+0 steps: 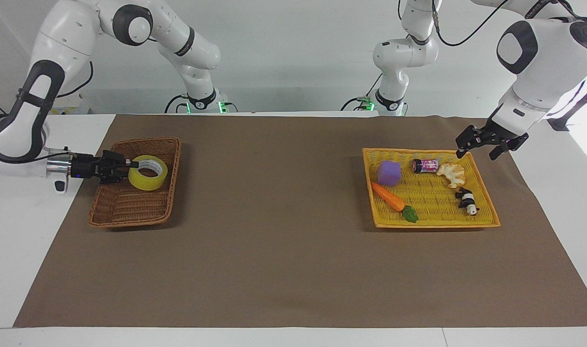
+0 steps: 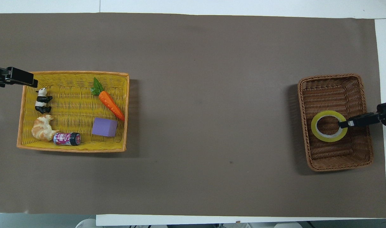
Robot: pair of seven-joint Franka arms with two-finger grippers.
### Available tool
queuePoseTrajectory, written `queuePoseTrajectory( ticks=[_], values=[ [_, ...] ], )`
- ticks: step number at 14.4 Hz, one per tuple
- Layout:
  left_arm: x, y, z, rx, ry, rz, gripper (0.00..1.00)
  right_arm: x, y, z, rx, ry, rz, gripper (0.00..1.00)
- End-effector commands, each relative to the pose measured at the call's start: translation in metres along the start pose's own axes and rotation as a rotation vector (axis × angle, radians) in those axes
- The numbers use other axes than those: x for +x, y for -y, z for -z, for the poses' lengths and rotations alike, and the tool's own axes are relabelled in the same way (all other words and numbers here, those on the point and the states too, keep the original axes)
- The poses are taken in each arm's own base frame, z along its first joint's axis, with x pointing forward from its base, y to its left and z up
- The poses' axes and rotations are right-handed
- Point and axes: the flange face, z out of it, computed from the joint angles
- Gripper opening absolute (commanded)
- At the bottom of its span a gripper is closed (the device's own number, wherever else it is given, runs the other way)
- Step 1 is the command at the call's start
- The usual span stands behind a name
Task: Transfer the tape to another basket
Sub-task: 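Lower the tape into the wicker basket and open the right gripper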
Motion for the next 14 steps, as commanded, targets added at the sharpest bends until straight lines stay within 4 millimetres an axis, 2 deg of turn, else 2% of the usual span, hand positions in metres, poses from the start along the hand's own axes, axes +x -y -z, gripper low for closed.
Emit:
queuePoseTrajectory(
  ticks=[1, 2, 7, 10, 12, 14],
  values=[
    [-0.007, -0.002, 0.007, -0.013, 0.017, 0.004, 1.00, -0.003, 0.006, 0.001, -0.016, 0.004, 0.023, 0.48],
    [-0.008, -0.002, 0.006, -0.008, 0.018, 0.002, 1.00, -0.003, 0.006, 0.000, -0.018, 0.005, 0.022, 0.99],
    [-0.011, -0.003, 0.002, -0.004, 0.020, -0.002, 1.00, 0.000, 0.007, 0.009, -0.057, 0.001, 0.049, 1.00],
    [-0.012, 0.009, 0.003, -0.005, 0.019, 0.019, 1.00, 0.006, 0.019, 0.018, -0.093, -0.007, 0.068, 1.00],
    [-0.013, 0.012, 0.003, -0.005, 0.018, 0.026, 1.00, 0.016, 0.039, 0.022, -0.154, 0.012, 0.095, 1.00],
    [-0.013, 0.011, 0.003, -0.005, 0.018, 0.023, 1.00, 0.028, 0.068, 0.028, -0.255, 0.049, 0.135, 1.00]
  ],
)
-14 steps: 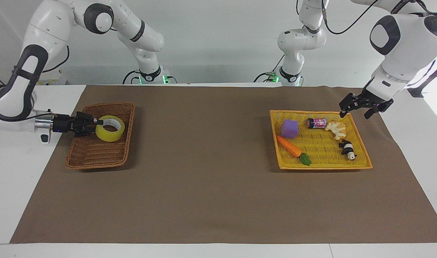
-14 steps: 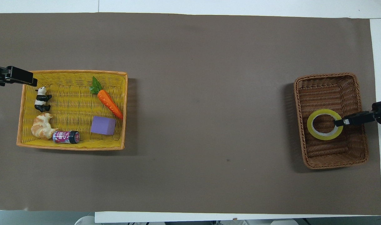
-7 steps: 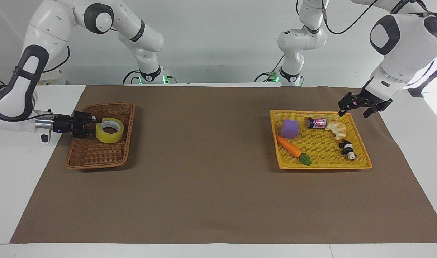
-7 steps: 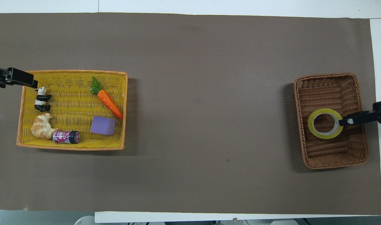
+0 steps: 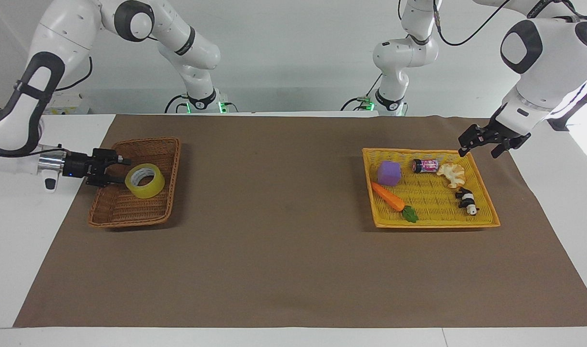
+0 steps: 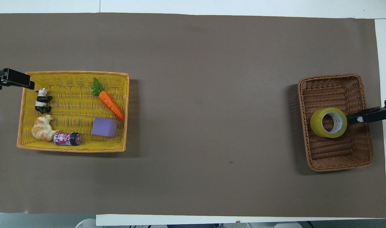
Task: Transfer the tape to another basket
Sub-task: 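Lower the tape into the wicker basket and open the right gripper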
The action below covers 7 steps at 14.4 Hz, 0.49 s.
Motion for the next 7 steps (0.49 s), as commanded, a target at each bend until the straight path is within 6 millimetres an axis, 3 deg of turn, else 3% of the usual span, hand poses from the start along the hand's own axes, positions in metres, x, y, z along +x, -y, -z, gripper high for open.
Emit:
queuePoseTrajectory(
  ticks=[1, 7],
  values=[
    [-0.009, -0.002, 0.003, -0.003, 0.006, 0.000, 1.00, 0.013, 0.042, 0.014, -0.122, 0.045, 0.059, 1.00],
    [-0.009, 0.001, 0.003, -0.003, 0.006, 0.004, 1.00, 0.061, 0.175, 0.022, -0.421, 0.129, 0.006, 1.00]
  ],
)
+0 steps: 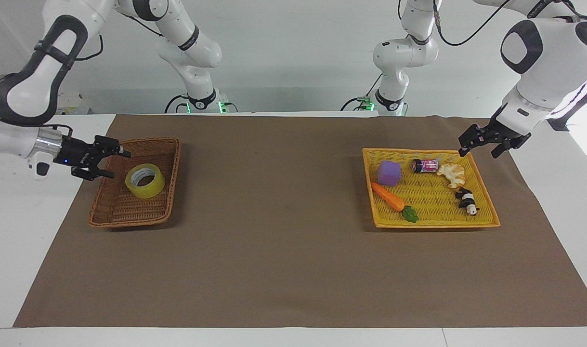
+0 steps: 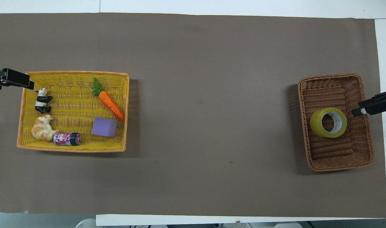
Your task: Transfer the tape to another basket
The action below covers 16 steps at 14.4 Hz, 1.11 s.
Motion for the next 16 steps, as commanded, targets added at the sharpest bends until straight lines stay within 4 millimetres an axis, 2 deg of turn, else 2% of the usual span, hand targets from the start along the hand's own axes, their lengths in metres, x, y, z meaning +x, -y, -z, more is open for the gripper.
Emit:
queuePoseTrajectory(
  ticks=[1, 4, 6, 9, 11, 12, 14, 16],
  values=[
    [-0.009, 0.002, 0.003, -0.003, 0.006, 0.005, 1.00, 0.010, 0.057, 0.020, -0.131, 0.029, -0.060, 1.00],
    [-0.009, 0.002, 0.003, -0.003, 0.006, 0.005, 1.00, 0.026, 0.115, 0.040, -0.313, 0.038, -0.163, 1.00],
    [-0.009, 0.002, 0.003, -0.003, 0.006, 0.005, 1.00, 0.026, 0.133, 0.045, -0.360, 0.023, -0.295, 1.00],
    [-0.009, 0.002, 0.003, -0.003, 0.006, 0.005, 1.00, 0.020, 0.147, 0.059, -0.416, -0.016, -0.390, 1.00],
    [-0.009, 0.002, 0.003, -0.003, 0.006, 0.005, 1.00, 0.027, 0.164, 0.076, -0.501, -0.027, -0.392, 1.00],
    [-0.009, 0.002, 0.003, -0.003, 0.006, 0.005, 1.00, 0.027, 0.162, 0.080, -0.512, -0.038, -0.396, 1.00],
    [-0.009, 0.002, 0.003, -0.003, 0.006, 0.005, 1.00, 0.034, 0.176, 0.072, -0.525, -0.019, -0.365, 1.00],
    [-0.009, 0.002, 0.003, -0.003, 0.006, 0.005, 1.00, 0.031, 0.179, 0.068, -0.516, 0.017, -0.369, 1.00]
  ],
)
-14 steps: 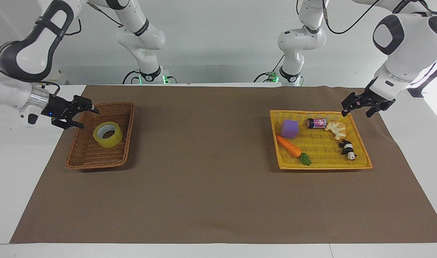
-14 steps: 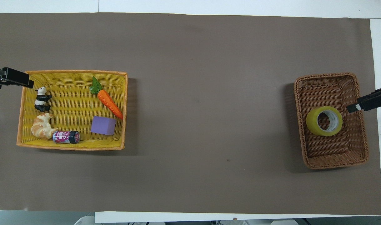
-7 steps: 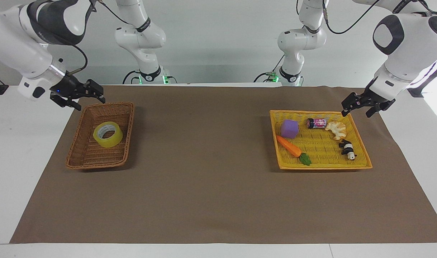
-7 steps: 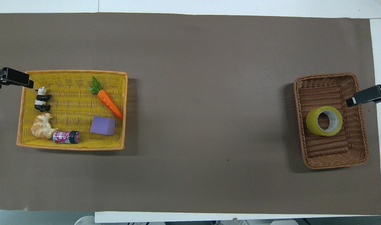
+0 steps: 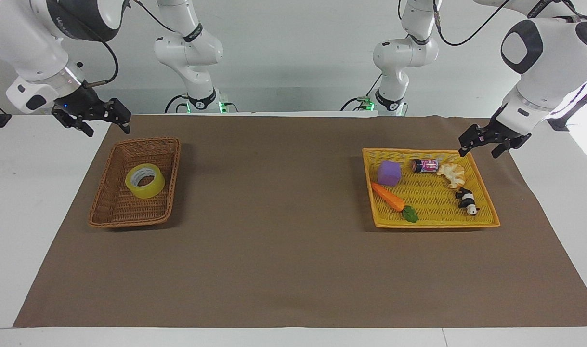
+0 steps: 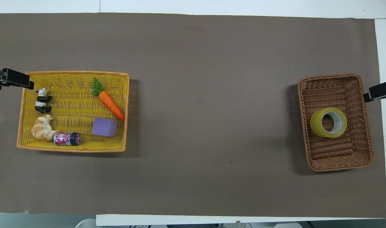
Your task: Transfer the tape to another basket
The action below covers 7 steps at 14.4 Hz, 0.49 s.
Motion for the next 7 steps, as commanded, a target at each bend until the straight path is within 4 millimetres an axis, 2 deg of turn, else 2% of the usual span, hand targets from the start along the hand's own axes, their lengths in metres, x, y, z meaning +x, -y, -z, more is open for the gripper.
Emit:
queuePoseTrajectory(
  ticks=[1, 7],
  values=[
    [-0.0094, 0.0015, 0.0029, -0.003, 0.005, 0.005, 1.00, -0.0048, 0.0040, 0.0008, -0.025, 0.027, -0.006, 1.00],
    [-0.0094, 0.0015, 0.0029, -0.003, 0.005, 0.005, 1.00, -0.0063, -0.0013, 0.0024, -0.078, 0.048, -0.013, 1.00]
  ],
)
